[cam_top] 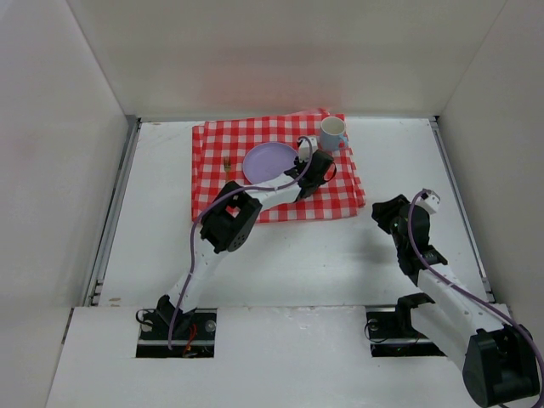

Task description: Set the dinner table for one person

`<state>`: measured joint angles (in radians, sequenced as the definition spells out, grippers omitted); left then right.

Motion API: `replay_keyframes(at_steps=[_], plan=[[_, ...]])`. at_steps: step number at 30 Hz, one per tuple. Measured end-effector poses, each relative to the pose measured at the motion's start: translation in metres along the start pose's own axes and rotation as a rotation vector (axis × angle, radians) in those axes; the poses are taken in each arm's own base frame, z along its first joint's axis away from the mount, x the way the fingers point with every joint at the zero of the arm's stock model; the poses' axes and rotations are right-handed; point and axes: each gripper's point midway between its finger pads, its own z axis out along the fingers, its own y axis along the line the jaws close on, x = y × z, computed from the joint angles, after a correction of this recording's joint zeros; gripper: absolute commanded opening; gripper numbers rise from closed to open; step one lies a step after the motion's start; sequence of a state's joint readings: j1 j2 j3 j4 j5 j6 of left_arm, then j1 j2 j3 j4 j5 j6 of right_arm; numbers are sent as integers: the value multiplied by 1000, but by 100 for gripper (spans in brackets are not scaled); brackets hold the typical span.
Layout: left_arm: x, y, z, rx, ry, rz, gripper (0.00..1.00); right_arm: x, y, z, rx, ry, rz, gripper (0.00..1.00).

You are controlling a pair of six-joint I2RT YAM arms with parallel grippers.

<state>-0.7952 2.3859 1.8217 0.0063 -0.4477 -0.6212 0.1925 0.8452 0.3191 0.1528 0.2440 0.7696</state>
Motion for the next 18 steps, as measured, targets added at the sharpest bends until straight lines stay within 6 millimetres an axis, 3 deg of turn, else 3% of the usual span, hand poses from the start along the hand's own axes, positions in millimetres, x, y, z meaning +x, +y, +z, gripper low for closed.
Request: replay_keyframes(at_steps=[11, 13, 14, 15, 18], plan=[[-8, 2, -20, 11, -7, 20, 57, 2, 1, 2, -1, 3, -10, 46], [-19, 2, -34, 22, -19, 29, 68, 2, 1, 2, 0, 3, -10, 46], [-26, 1, -43, 33, -31, 33, 80, 1, 1, 2, 0, 1, -10, 46], [-32, 0, -53, 45, -42, 41, 100, 1, 1, 2, 0, -2, -10, 46], [-59, -10, -100, 115, -102, 54, 100, -1, 1, 1, -1, -9, -11, 46]])
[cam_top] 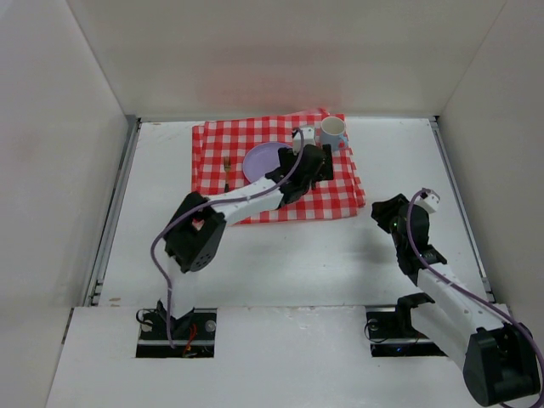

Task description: Set the dinner table for one person

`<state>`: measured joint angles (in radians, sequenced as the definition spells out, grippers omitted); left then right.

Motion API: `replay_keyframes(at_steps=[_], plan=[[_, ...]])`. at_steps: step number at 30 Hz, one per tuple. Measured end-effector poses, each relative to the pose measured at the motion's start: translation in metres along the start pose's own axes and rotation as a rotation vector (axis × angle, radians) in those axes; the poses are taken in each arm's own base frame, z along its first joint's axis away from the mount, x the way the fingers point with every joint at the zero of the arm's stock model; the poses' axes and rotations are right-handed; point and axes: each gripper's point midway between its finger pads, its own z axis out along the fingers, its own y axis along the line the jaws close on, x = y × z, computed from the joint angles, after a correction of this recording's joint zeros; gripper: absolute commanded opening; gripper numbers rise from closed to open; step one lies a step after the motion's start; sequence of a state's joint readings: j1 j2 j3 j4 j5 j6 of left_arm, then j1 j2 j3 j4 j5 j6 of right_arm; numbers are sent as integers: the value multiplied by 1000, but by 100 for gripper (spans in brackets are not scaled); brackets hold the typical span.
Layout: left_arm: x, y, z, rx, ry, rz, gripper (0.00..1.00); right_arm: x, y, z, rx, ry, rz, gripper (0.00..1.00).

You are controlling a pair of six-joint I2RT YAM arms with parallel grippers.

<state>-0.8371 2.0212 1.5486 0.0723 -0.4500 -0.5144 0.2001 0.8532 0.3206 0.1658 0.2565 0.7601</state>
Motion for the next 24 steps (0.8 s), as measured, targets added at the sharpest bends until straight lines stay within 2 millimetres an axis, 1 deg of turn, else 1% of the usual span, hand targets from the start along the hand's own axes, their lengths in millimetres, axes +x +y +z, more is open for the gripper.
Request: replay_keyframes(at_steps=[2, 3, 4, 5, 6, 8, 10, 11, 13, 14, 15, 16, 18, 19, 21, 24], plan=[[-22, -7, -34, 55, -52, -1, 100, 0, 0, 0, 1, -2, -1, 47], [-32, -9, -53, 83, -80, -7, 100, -1, 0, 0, 2, -4, -1, 47], [-40, -6, -71, 105, -106, -16, 100, -1, 0, 0, 3, -5, -3, 47], [-45, 3, -88, 114, -126, -26, 100, -1, -1, 0, 4, -7, -4, 47], [-49, 16, -103, 114, -146, -37, 100, -1, -1, 0, 4, -7, -5, 48], [-49, 56, -124, 75, -173, -58, 100, -1, 0, 0, 5, -7, -6, 49], [-38, 110, -140, -6, -182, -85, 100, -1, 0, 0, 5, -8, -6, 52], [-29, 138, -148, -57, -177, -99, 100, -1, 0, 0, 6, -9, -6, 54], [-12, 189, -163, -159, -167, -138, 100, -1, 0, 0, 6, -10, -6, 58], [-3, 213, -171, -208, -161, -161, 100, -1, 0, 0, 6, -10, -7, 62], [4, 234, -180, -255, -159, -192, 100, -1, 0, 0, 6, -10, -8, 69], [10, 252, -188, -296, -163, -226, 100, -1, 0, 0, 6, -12, -8, 100], [19, 281, -203, -368, -172, -290, 100, -1, -1, 0, 12, -16, -14, 100], [23, 292, -210, -399, -176, -320, 100, -1, -1, 0, 16, -15, -16, 100], [33, 307, -221, -445, -173, -370, 100, 0, -2, 1, 24, -14, -20, 100], [48, 321, -229, -495, -151, -412, 100, 2, -2, 3, 34, -9, -30, 100]])
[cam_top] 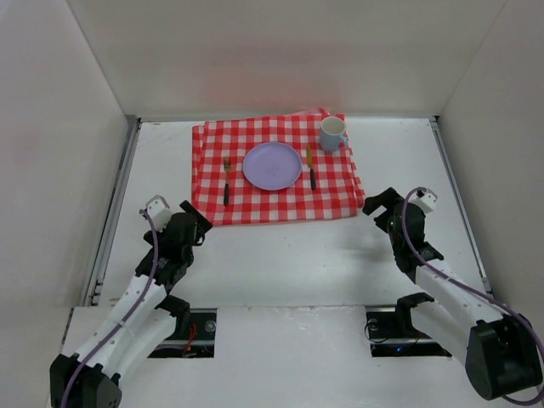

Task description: Set the dinner table for one person

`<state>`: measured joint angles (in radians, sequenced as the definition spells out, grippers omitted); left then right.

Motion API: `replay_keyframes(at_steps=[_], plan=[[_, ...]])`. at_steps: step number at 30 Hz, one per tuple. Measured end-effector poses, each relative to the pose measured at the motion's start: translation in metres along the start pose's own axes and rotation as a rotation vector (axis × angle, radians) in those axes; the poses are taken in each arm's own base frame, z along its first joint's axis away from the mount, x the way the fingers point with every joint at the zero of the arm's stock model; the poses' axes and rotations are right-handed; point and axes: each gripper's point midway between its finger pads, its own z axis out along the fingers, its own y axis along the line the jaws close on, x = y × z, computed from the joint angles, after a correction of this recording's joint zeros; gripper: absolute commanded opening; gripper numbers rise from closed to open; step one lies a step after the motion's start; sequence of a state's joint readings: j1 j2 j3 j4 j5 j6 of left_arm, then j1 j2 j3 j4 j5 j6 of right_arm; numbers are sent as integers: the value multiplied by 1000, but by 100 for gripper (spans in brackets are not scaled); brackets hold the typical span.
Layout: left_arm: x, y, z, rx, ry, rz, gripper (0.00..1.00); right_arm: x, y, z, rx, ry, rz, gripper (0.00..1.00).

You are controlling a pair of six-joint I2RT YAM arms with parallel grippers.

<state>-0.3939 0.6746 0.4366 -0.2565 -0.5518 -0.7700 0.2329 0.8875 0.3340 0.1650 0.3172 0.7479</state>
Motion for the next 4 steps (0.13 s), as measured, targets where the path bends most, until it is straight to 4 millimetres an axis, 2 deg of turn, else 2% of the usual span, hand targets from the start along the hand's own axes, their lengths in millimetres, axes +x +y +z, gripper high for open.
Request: replay_keyframes(at_steps=[4], plan=[[9, 15, 2, -56, 29, 0, 100, 5, -2, 3, 19, 12, -20, 100]])
